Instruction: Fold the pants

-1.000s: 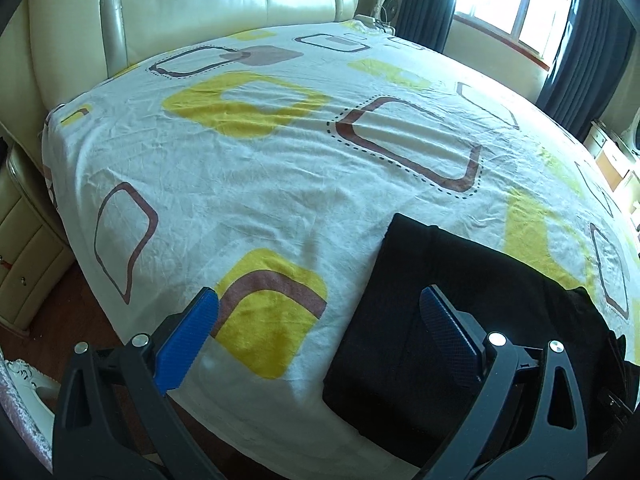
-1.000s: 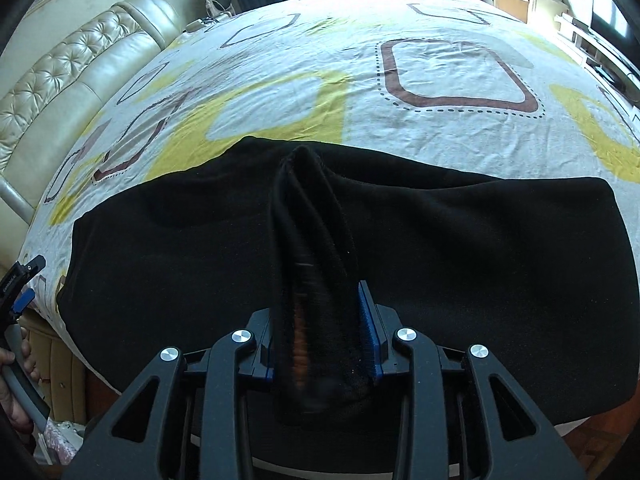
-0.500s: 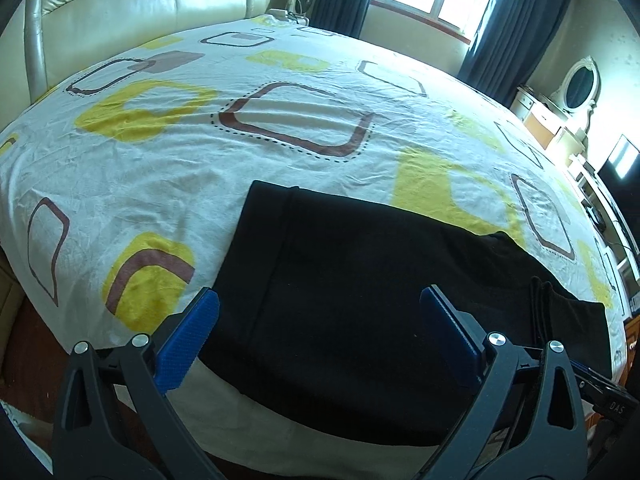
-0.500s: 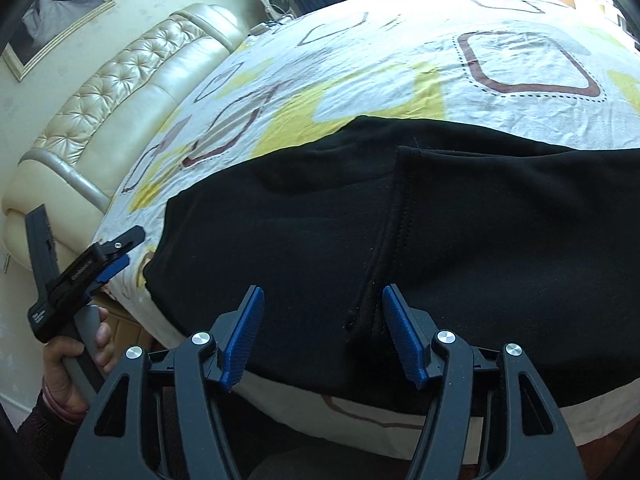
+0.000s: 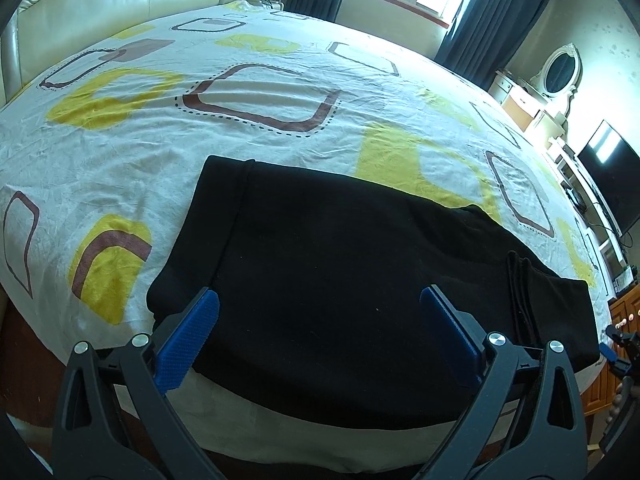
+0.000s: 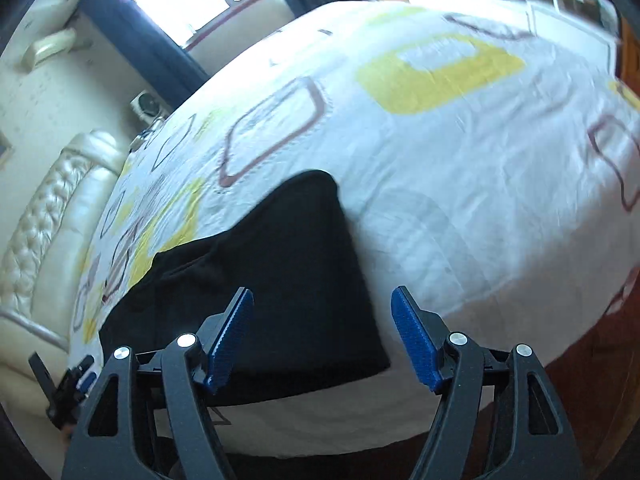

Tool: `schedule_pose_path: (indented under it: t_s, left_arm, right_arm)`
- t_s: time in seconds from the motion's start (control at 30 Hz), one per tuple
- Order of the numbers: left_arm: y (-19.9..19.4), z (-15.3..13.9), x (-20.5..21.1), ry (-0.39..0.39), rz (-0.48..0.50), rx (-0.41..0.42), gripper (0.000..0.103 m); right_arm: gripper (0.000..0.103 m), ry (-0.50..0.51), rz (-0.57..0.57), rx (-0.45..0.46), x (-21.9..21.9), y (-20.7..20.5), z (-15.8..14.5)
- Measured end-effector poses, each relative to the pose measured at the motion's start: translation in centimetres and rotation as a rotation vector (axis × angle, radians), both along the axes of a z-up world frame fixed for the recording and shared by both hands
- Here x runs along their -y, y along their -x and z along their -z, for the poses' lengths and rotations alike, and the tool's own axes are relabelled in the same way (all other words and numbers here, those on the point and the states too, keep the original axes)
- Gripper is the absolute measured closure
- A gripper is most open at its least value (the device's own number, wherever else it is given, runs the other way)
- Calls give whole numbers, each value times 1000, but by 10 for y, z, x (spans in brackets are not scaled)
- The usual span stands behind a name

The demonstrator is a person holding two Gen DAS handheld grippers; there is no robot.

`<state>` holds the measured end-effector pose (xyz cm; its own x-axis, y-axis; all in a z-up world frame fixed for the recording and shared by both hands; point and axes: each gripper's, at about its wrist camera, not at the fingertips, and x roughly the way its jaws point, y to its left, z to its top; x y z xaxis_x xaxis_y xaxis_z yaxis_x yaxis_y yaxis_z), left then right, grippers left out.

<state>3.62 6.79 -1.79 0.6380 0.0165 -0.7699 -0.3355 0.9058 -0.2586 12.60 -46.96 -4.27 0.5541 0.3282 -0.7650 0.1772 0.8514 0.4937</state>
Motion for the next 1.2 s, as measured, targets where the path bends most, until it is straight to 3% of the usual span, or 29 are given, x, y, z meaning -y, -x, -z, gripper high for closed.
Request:
schedule_pose_path:
  t_s: [0.1,0.17,0.27,0.3,0.43,0.53,0.63,0.73,0.77,0.8,0.83,1.0,1.2]
  left_arm:
    - [-1,1,1,1,5,-4,3]
    - [-1,2,2,4,10,-9,3]
    - [-1,3,1,3,7,-17,3]
    - [-2,4,1,6,5,-19,3]
    - [-1,6,-2,29,-5,-29,3]
    - [0,7,-3,33,-13,-35,3]
    - [1,6,-5,33,-18,-31,3]
    - [2,6,-4,32,-18,-33,3]
    - [2,7,-4,34,-17,-35,3]
    - [1,7,-4,37,-16,-37,3]
    - [1,8,-3,39,-14,-39,3]
    - [0,12,0,40,-4,-53,3]
    - [-1,16,4,42,9,-67,3]
  right_arm:
    - [32,-236,22,-37,17,-2,28]
    - [32,-290,-15,-49,10,-8,33]
    - [39,-229,-27,-55,1,-12,34]
    - [49,-197,-29,-63,0,-12,35]
    - [68,-139,-39,-99,8,-13,44]
    - [73,-135,-35,-109,16,-14,52]
    - [69,-137,-43,-100,15,-14,50]
    - [54,-140,-46,-113,16,-17,40]
    - [50,-142,-47,-88,20,-20,32]
    - [37,-143,-40,-59,21,-23,25]
    - [34,-145,-28,-31,25,-23,20]
    - [34,-218,-28,4,22,-63,26]
    - [35,-283,-19,-28,14,-103,54]
